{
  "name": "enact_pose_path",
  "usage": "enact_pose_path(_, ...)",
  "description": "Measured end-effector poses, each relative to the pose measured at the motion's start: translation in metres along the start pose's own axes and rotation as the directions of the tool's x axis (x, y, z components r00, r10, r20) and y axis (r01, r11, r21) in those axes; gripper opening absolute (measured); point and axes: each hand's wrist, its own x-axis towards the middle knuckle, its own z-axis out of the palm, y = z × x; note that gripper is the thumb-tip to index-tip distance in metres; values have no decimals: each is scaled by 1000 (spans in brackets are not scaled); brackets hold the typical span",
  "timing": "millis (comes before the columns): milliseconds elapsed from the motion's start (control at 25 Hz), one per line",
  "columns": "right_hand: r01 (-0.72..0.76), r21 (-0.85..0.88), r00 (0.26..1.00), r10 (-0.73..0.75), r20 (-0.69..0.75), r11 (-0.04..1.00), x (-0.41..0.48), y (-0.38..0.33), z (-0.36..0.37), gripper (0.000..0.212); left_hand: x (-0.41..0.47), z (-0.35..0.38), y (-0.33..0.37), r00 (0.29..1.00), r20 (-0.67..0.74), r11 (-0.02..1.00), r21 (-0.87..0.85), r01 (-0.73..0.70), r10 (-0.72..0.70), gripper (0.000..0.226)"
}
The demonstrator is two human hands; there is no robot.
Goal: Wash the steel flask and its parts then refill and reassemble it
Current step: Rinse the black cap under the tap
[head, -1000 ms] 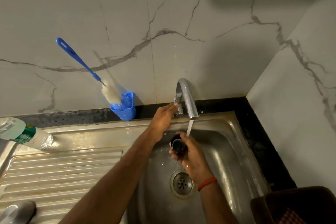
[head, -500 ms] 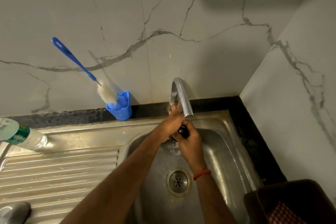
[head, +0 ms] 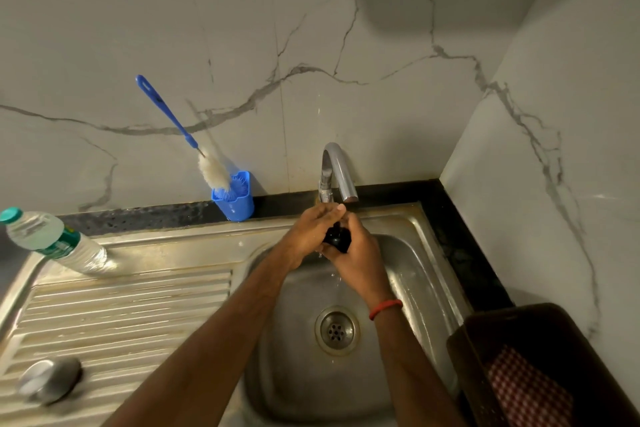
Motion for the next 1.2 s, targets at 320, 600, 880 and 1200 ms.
enact_pose_path(320,215,-273,975,-188,120,938,-33,-21,-18,47,-56,-4,-21,983,-181,999,-39,-21,14,36)
enact_pose_path(600,275,-474,945,-326,-26,836,-47,-39,-24,45,-102,-15,-35,947,-321,993,-114,-31,-7,44)
enact_pose_path(880,202,-453,954,-280,-111,868,-65,-23,-1,51,-122,-23,-34,953,-301,995,-70,-70,46,35)
enact_pose_path(1200,355,-350,875,-439,-202,867,-60,-68,-10,51,-113,-29,-24,959,-273,995,-38,-97,83,42)
